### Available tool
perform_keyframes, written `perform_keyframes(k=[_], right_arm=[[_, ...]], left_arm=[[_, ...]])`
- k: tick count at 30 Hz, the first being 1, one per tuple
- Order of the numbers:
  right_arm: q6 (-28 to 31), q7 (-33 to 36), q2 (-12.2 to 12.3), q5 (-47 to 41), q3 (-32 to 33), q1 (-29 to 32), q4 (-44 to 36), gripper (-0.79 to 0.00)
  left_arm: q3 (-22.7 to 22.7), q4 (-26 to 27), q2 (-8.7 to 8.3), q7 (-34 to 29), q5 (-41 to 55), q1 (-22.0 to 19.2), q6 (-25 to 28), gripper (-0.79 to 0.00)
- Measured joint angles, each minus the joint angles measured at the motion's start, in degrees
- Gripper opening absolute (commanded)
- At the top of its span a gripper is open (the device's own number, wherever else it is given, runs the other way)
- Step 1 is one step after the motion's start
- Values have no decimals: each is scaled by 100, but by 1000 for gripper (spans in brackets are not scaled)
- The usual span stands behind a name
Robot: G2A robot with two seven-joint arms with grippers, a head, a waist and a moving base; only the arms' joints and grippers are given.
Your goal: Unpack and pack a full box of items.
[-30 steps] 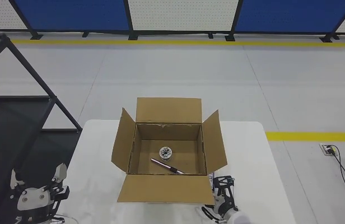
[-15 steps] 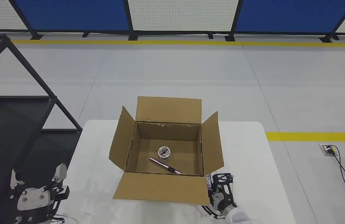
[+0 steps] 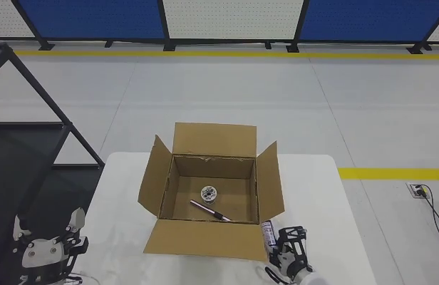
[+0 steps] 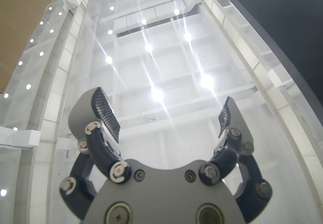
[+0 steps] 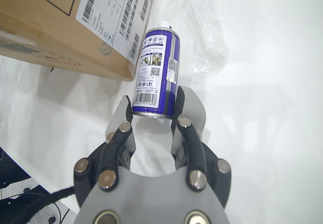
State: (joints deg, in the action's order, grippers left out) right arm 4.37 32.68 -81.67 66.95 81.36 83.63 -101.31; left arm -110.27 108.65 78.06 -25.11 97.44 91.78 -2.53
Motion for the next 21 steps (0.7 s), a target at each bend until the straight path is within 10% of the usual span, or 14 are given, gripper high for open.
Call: perform_keyframes(k=[16, 21], right_arm=[[1829, 760, 318, -665, 1174, 648, -429, -751], [2064, 993, 391, -602, 1230, 639, -459, 0]], left_arm=[[0, 0, 0, 0, 0, 0, 0, 0], [0, 0, 0, 0, 0, 0, 0, 0]])
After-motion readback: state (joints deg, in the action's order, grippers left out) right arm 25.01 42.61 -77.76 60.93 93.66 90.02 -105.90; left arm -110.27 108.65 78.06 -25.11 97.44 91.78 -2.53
